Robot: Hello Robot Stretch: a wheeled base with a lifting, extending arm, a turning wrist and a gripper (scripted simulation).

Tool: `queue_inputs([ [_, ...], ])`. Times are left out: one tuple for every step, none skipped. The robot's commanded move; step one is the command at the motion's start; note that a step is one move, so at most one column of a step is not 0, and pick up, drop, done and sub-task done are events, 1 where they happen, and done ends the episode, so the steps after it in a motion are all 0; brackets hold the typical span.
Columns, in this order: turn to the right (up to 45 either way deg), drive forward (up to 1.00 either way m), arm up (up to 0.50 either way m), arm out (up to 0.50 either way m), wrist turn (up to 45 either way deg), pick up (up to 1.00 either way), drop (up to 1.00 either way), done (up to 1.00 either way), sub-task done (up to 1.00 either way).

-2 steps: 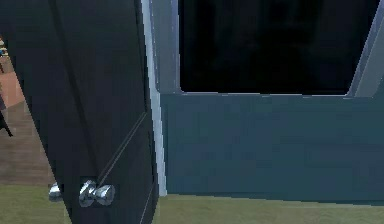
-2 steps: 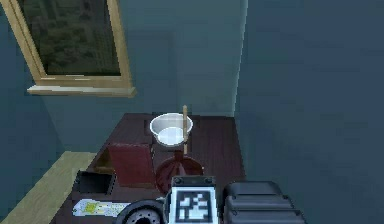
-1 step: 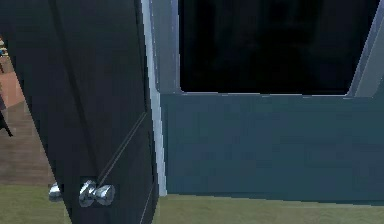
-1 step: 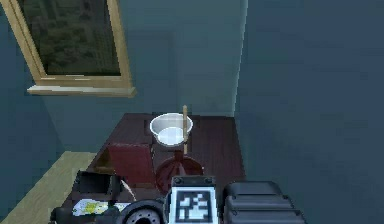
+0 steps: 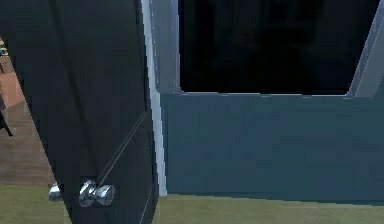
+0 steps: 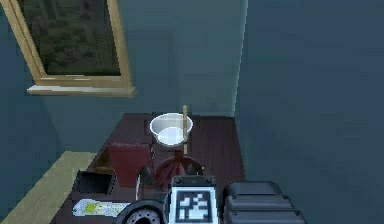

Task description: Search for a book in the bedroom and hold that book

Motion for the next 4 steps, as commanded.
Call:
queue_inputs([
  [0.0,0.00,-0.30,0.00,0.0,0.00,0.00,0.00,0.00],
  [0.0,0.00,0.00,0.00,0.0,1.00,0.00,0.00,0.00],
  [0.0,0.00,0.10,0.00,0.0,0.00,0.00,0.00,0.00],
  [0.0,0.00,0.00,0.00,0.0,0.00,0.00,1.00,0.00],
])
